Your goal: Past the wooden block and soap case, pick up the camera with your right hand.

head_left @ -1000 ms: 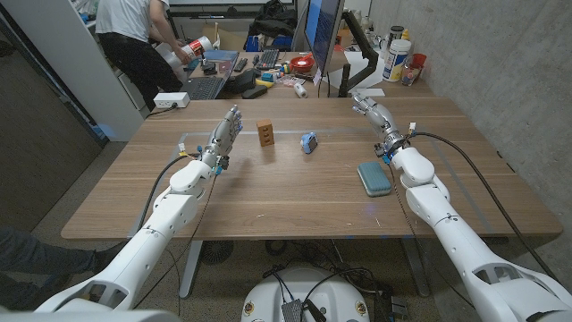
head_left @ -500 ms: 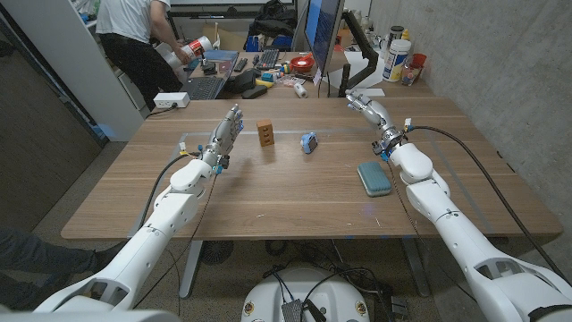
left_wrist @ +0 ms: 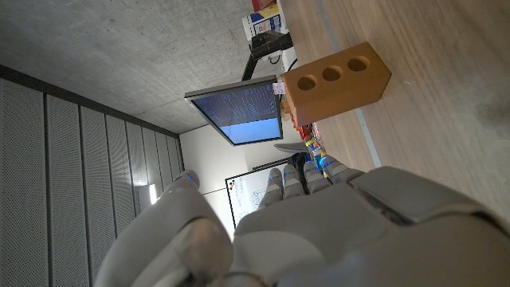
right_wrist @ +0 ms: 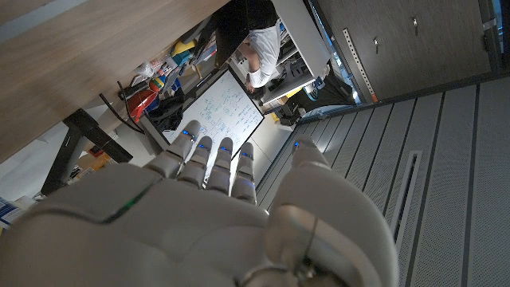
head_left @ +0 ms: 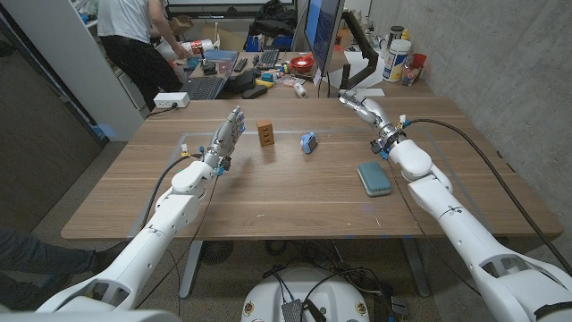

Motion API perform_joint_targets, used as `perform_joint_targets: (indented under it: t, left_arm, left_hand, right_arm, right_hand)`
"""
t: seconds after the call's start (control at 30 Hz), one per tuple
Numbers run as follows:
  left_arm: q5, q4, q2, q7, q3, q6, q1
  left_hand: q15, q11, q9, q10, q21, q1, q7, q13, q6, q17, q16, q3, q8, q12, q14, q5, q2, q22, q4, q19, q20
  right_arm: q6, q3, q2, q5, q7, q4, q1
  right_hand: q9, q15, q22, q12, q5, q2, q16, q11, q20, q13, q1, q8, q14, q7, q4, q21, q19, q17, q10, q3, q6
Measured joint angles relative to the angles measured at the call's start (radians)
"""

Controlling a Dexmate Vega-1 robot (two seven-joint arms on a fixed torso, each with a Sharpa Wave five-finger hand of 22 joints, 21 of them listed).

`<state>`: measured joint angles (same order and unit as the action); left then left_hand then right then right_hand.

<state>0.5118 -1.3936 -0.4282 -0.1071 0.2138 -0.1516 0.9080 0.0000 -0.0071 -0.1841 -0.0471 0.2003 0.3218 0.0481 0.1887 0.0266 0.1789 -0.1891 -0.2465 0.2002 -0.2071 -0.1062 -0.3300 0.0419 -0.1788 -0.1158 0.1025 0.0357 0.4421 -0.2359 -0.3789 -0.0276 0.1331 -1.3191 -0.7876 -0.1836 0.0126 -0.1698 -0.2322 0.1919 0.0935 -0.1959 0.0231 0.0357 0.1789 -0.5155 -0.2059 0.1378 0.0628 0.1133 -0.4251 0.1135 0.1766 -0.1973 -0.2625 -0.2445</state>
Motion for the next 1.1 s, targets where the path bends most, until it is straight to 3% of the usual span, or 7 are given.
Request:
perform_joint_targets:
  t: [0.47,0.67,0.7,1.1]
  left_arm:
    - [0.004,-0.015,-0.002,0.005,-0.005,0.000,0.013]
    - [0.004,-0.015,-0.002,0.005,-0.006,0.000,0.014]
    - [0.006,-0.015,-0.002,0.005,-0.007,-0.003,0.014]
    - [0.006,0.006,0.006,-0.002,-0.005,-0.012,0.004]
  left_hand:
    - [0.004,0.004,0.000,-0.004,0.000,0.000,0.000,0.000,0.000,0.000,0.000,0.003,0.000,0.000,-0.004,0.000,0.000,0.000,0.003,0.000,0.000]
    - [0.004,0.004,0.000,-0.004,0.000,0.000,0.000,0.000,0.000,0.000,0.000,0.005,0.000,0.000,-0.004,-0.007,0.000,0.000,0.005,0.000,0.000]
    - [0.004,0.004,0.000,-0.004,0.000,0.000,0.000,0.000,0.000,0.000,0.000,0.005,0.000,0.000,-0.004,-0.007,0.000,0.000,0.005,0.000,0.000]
    - [0.004,0.004,0.000,-0.004,0.000,0.004,0.000,0.000,0.000,0.000,0.000,0.005,0.000,0.000,-0.004,-0.007,-0.004,0.000,0.005,0.000,0.000]
  right_arm:
    - [-0.041,-0.030,-0.036,-0.105,-0.038,-0.072,-0.002]
    - [-0.066,-0.030,-0.036,-0.148,-0.055,-0.072,-0.002]
    - [-0.073,-0.045,-0.047,-0.159,-0.060,-0.109,-0.005]
    - [-0.127,-0.070,-0.060,-0.239,-0.089,-0.160,-0.010]
  right_hand:
    - [0.000,-0.011,0.000,0.008,0.000,-0.029,0.004,-0.007,0.000,0.000,-0.029,0.008,0.003,-0.002,0.026,0.019,0.000,0.000,0.010,0.001,0.020]
    - [-0.005,-0.013,0.000,0.009,0.000,-0.036,0.004,-0.013,0.000,0.000,-0.035,0.013,0.001,0.001,0.030,0.027,0.000,0.000,0.016,0.006,0.024]
    - [-0.005,-0.015,0.000,0.012,0.000,-0.040,0.004,-0.013,0.000,0.000,-0.040,0.015,0.000,0.001,0.030,0.026,-0.001,0.000,0.016,0.006,0.023]
    - [-0.005,-0.027,0.000,0.016,0.000,-0.052,0.008,-0.020,-0.011,0.000,-0.041,0.015,-0.002,-0.004,0.034,0.036,-0.011,0.003,0.023,0.010,0.039]
